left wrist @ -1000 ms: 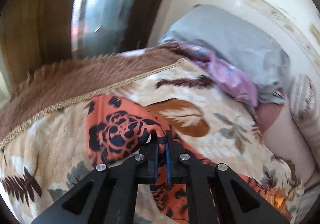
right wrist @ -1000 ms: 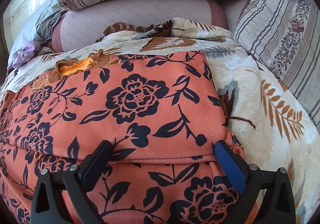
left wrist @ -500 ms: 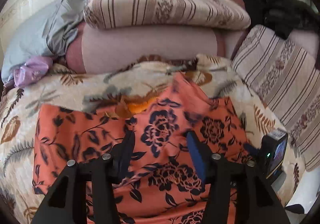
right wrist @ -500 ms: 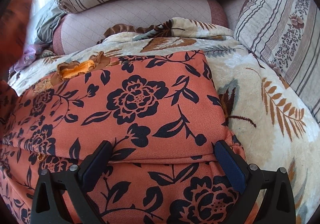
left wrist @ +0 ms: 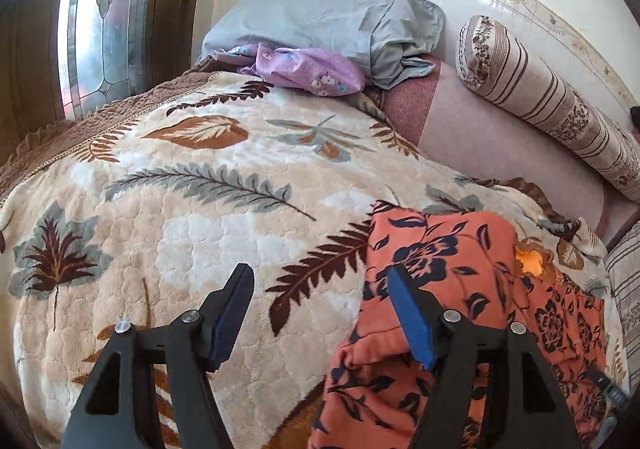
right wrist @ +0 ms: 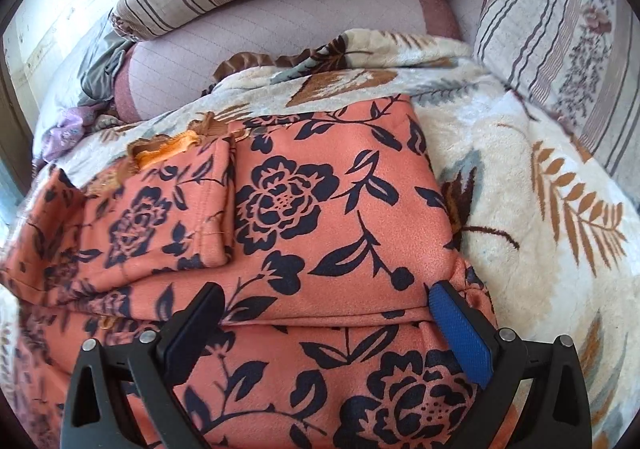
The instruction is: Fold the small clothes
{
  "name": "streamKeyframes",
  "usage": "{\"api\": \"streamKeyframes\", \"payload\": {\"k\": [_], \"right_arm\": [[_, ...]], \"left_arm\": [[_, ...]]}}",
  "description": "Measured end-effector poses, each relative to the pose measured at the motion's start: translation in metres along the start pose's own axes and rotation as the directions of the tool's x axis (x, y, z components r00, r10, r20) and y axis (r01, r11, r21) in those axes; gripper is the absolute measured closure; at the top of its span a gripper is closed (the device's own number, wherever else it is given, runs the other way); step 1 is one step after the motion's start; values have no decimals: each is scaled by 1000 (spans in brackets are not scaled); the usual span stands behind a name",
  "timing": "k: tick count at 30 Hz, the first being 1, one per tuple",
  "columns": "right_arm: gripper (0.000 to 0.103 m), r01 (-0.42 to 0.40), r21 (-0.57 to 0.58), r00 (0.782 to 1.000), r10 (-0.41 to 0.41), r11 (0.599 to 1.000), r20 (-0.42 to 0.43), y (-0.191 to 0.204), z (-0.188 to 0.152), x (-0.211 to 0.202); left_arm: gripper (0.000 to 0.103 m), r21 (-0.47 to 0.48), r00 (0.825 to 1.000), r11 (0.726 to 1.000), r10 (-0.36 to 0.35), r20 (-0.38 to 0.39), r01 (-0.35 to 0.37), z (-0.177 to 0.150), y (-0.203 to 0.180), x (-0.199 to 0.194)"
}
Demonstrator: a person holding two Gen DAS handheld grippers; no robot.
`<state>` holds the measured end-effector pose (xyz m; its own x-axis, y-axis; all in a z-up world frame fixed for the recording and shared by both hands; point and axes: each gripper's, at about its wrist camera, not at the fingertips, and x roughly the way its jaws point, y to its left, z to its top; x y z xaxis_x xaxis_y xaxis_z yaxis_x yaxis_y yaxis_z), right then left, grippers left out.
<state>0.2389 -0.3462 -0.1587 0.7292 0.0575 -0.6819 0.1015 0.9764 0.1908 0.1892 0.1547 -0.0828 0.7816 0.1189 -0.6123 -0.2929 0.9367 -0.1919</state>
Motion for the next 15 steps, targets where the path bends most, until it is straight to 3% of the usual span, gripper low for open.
{"api": "streamKeyframes", "payload": {"k": [2,3,5,8,12,14,15], "right_arm": [[30,-118,114,993,121,986,-16,-11,12,-17],[48,-149,151,988,154,977,-22,-12,19,-25],[47,-219,187,973,229,958,-32,-5,32,-32],[44,-280,240,931,324,930,-171,18,42,-3],[43,-209,268,924,280,941,-261,39,33,39],[43,-195,259,938,257,946,-233,44,31,44],[52,-171,233,944,227,957,-238,49,33,44]], "left_arm": [[33,-6,1000,1000,0,-25,0,-2,1,4],[33,-28,999,999,-24,-40,23,-1,1,7],[33,-48,995,995,-87,-53,85,-1,-5,14],[33,-34,994,994,-104,-45,103,-1,-15,12],[33,-28,993,994,-104,-59,103,-4,-14,10],[33,-40,994,995,-94,-61,92,-5,-11,11],[33,-42,994,995,-90,-64,87,-5,-11,12]]}}
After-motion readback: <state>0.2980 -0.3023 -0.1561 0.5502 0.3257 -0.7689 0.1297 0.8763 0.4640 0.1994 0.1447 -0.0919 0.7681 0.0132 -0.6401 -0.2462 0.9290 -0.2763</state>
